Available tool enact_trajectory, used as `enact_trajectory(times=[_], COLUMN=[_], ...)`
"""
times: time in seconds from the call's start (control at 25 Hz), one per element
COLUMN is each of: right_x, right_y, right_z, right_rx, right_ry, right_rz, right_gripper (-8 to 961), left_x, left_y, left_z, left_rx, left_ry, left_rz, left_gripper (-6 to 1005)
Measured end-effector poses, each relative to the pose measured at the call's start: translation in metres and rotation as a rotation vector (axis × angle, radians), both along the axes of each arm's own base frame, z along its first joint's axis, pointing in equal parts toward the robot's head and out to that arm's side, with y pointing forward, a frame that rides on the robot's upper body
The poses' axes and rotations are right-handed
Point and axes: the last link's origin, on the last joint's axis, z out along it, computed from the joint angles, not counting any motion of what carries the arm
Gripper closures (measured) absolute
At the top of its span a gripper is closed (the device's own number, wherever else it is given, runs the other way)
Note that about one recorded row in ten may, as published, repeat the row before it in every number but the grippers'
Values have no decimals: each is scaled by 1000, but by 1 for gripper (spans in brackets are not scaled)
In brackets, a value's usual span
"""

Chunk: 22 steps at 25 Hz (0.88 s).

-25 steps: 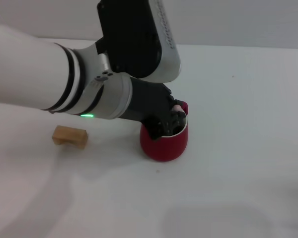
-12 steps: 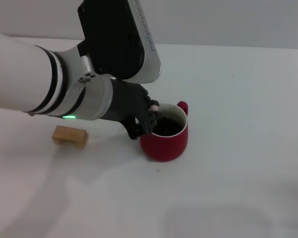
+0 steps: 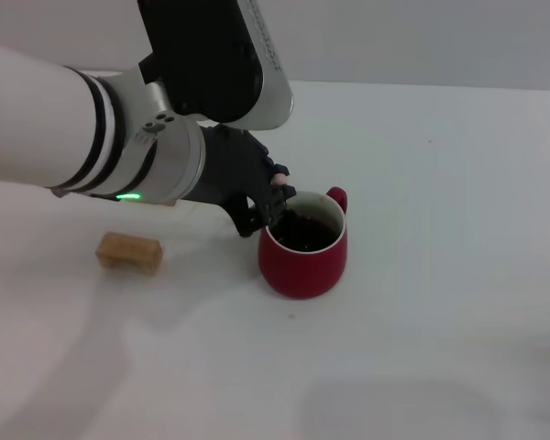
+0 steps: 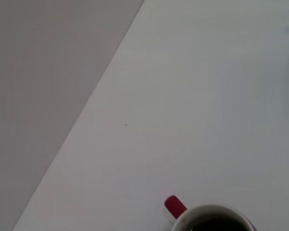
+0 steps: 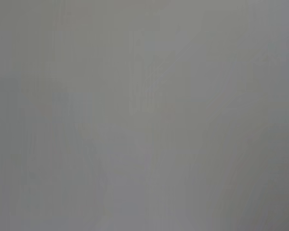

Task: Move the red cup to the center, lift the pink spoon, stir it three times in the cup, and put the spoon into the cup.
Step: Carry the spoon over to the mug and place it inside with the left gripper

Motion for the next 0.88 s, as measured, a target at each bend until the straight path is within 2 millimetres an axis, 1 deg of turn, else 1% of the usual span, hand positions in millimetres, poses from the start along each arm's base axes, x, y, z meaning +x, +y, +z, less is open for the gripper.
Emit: enact_trajectory(times=[0.16,0.24,0.28,0.32,0.56,0.68,0.88], right_x=[0,1,1,1,1,1,0], right_y=[-1,-1,-1,-2,-3,-3,0], right_z=[0,0,0,0,0,0,0], right_rx=[1,1,1,1,0,0,-1], right_ry=[0,0,-1,-1,-1,-1,-1], right_rz=[-2,-3,-4,-5,-7,-7,2], right_gripper=[953,953,953,953,954,954,954], left_x=[3,5,10,10,22,24,20], left_y=[4,5,5,5,-1,-6,-13], left_z=[-5,-9,-14,-14,-25,-27,-22], left_rx=[0,-6,-21,-21,-76,-94,-99], left_ry=[-11,-14,-19,-19,-39,-35,-26], left_rz=[-9,-19,-33,-33,-70,-79,-67], left_gripper=[856,856,856,856,856,856,856])
